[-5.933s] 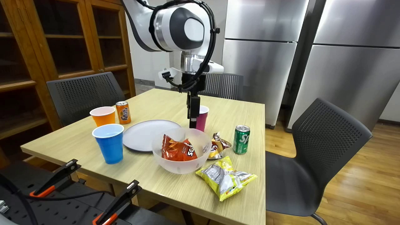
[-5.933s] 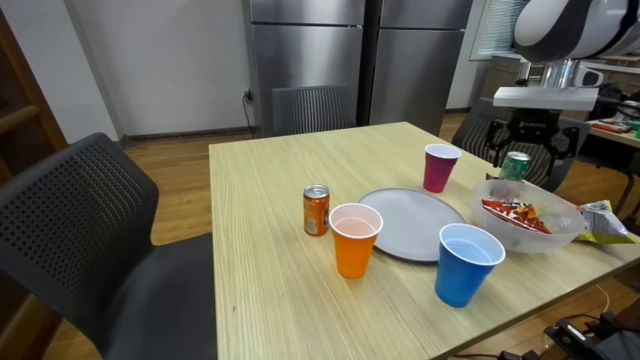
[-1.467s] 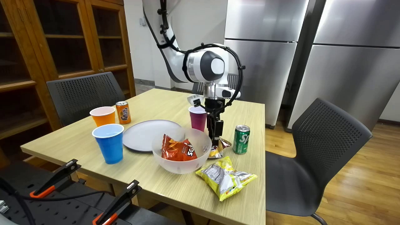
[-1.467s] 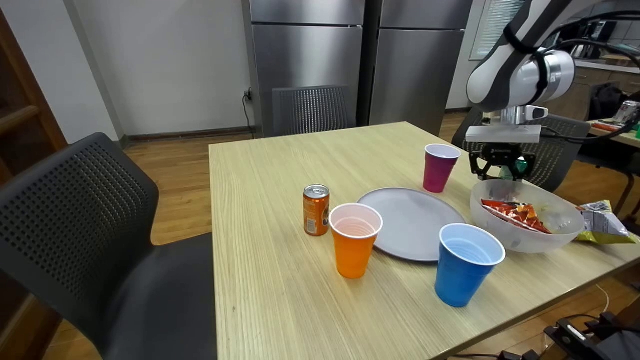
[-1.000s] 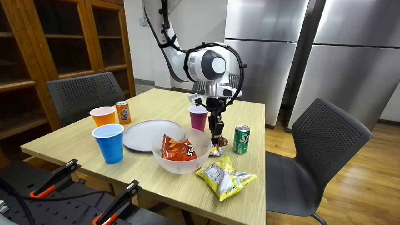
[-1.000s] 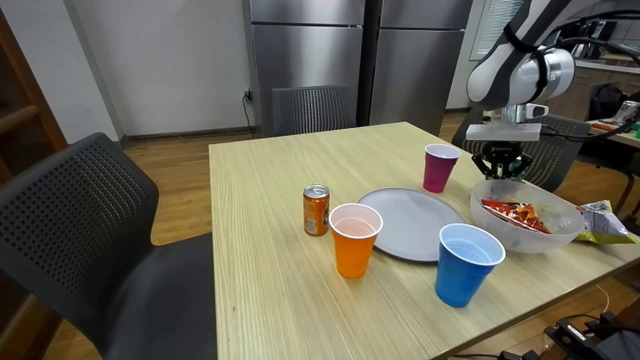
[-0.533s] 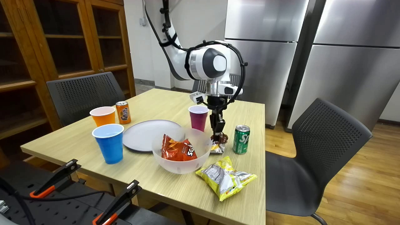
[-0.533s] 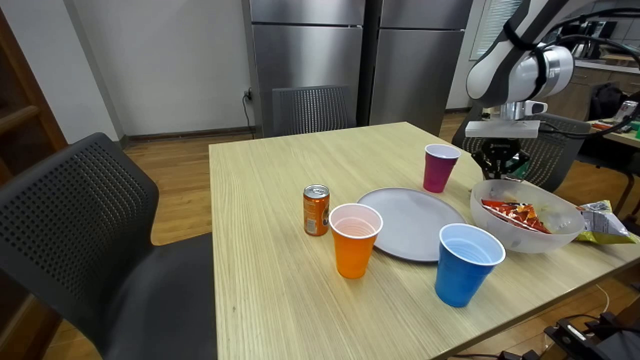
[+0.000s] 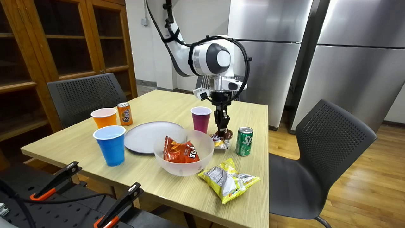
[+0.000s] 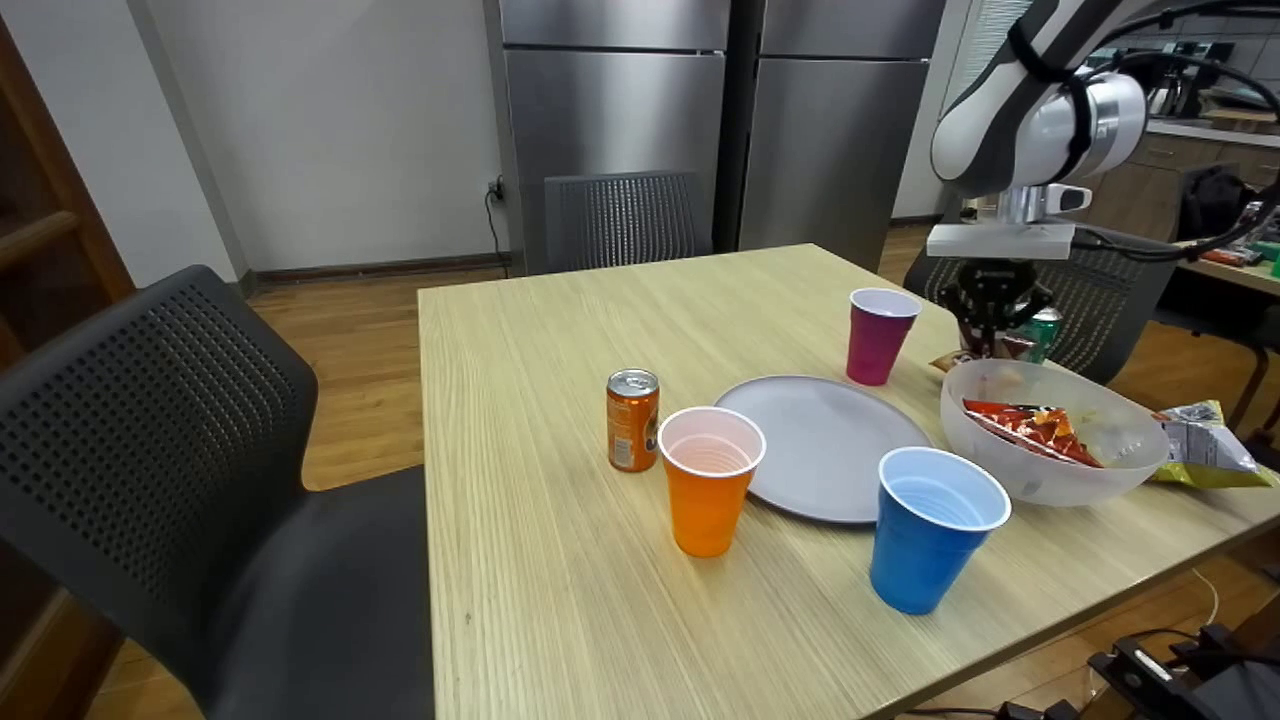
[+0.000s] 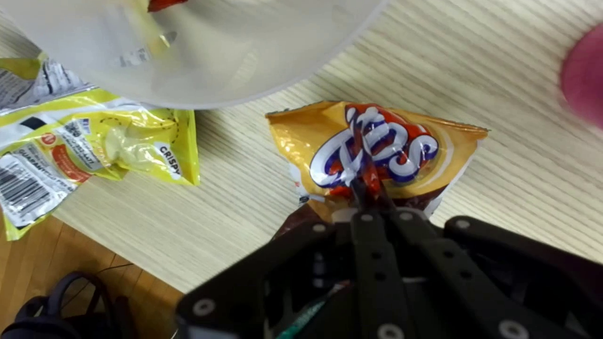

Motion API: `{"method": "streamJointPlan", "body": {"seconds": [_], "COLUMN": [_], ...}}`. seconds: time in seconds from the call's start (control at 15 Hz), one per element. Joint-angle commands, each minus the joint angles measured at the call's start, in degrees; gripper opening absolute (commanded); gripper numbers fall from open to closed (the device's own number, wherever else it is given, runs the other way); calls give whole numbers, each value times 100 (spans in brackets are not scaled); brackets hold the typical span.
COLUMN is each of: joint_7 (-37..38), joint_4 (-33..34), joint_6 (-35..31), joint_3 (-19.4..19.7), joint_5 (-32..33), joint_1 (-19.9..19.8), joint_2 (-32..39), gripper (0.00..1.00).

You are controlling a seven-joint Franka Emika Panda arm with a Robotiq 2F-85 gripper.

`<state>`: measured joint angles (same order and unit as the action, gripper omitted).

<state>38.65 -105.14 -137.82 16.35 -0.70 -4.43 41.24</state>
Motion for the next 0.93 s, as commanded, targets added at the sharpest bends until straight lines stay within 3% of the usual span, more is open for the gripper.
{"method": "streamJointPlan", "body": {"seconds": [0.0,0.87], "joint_7": [-85,-74], "joint_4": [-36,-647], "joint_6": [67,-372], "joint_3": [-22,-13], "joint_5": [-73,-4], "joint_1": [3,66], "joint_2": [-253,-1081], "gripper": [0,0]}}
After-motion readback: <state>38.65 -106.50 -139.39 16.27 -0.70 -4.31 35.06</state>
